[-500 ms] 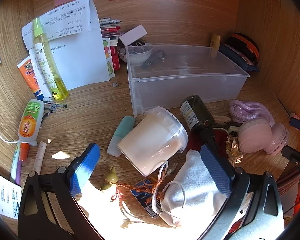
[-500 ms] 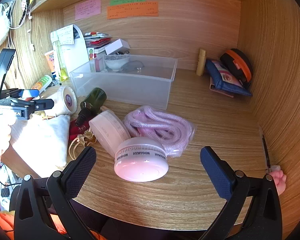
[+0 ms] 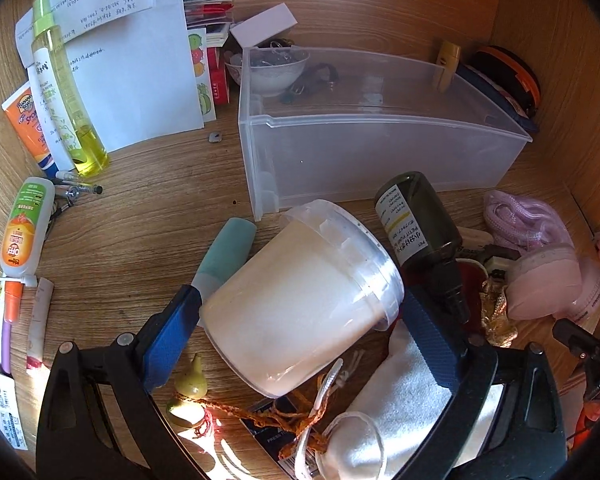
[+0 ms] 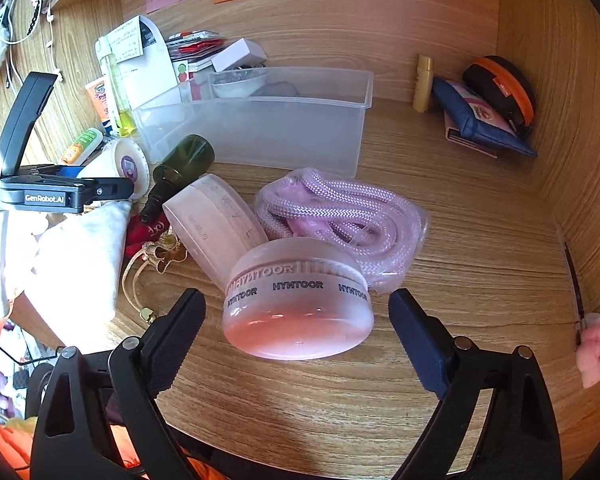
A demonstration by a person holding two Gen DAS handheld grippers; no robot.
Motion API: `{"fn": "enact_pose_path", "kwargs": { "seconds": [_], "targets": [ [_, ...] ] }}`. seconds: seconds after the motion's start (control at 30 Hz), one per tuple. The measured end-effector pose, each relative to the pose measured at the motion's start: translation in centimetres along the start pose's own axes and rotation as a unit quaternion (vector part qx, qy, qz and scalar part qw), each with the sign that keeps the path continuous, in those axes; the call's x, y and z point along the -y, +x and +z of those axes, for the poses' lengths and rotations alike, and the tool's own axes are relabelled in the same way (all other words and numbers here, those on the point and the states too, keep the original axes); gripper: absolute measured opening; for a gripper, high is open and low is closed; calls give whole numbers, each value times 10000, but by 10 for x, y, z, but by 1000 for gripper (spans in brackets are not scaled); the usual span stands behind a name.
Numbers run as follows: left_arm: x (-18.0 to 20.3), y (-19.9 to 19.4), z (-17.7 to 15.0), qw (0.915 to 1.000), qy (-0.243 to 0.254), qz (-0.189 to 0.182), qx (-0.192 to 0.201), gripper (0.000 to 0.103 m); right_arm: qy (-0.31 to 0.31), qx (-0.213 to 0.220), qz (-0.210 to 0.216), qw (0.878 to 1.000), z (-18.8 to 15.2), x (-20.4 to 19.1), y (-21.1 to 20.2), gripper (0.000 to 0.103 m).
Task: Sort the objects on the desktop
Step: 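Grasp the pink round jar with the right gripper while the left grasps the white tub, then carry the white tub and pink jar over the clear plastic box with both grippers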
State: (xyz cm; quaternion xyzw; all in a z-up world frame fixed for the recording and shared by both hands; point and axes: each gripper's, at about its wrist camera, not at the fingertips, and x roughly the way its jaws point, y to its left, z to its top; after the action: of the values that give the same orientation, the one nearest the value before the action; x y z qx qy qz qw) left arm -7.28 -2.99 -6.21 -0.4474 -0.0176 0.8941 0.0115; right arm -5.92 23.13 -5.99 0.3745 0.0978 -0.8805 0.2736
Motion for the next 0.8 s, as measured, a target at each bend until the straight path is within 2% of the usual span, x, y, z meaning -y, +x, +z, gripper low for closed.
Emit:
{"fn": "enact_pose_path", "kwargs": {
  "seconds": [0.07,0.1,0.23,0.3,0.57,0.8],
  "targets": [
    [2,2,0,9999,50,121,51,93,-2,4,-5,10000,1,0,0,88],
    [4,3,0,9998,88,150,58,89,3,5,-4,10000,1,1,1,83],
    [5,3,0,9996,89,212,139,89,15,-50,51,10000,1,3,4,72],
    [5,2,0,9996,70,208,154,89,50,-73,67,9999,1,4,5,61],
    [3,-6,0,9988,34,247,422,89,211,0,139,9997,3,11,0,61],
    [3,-20,2,9975,3,225,664,89,176,271,-65,9995,14,16,-20,61]
  ]
}}
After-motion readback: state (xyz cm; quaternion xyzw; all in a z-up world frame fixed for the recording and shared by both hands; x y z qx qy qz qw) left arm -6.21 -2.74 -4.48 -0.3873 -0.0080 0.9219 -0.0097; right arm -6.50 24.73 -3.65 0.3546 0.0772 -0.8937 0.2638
